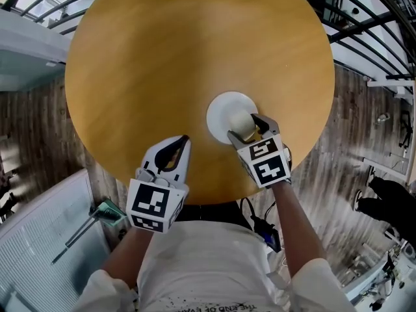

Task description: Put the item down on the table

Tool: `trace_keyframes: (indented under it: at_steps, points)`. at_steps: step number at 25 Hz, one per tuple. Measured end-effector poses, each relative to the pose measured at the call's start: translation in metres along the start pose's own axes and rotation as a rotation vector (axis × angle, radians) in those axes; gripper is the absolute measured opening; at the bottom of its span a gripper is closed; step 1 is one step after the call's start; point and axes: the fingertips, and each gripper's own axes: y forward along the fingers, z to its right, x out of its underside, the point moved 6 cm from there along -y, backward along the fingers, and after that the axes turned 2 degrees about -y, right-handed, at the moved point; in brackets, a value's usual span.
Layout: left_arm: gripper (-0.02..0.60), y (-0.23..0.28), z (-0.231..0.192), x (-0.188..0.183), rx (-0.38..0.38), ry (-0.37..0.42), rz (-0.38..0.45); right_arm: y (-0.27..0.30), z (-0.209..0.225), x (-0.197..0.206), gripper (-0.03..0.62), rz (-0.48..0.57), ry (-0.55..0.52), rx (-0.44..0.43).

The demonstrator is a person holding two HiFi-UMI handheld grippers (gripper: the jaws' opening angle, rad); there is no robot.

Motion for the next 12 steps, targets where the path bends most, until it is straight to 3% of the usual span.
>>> trace_keyframes:
  at_steps: [12]
  points:
    - [0.023,-0.003,-0.008,0.007,-0.004,-0.015,-0.011,0.032,-0.002,0.001,0.310,-0.094,-0.072,0.006]
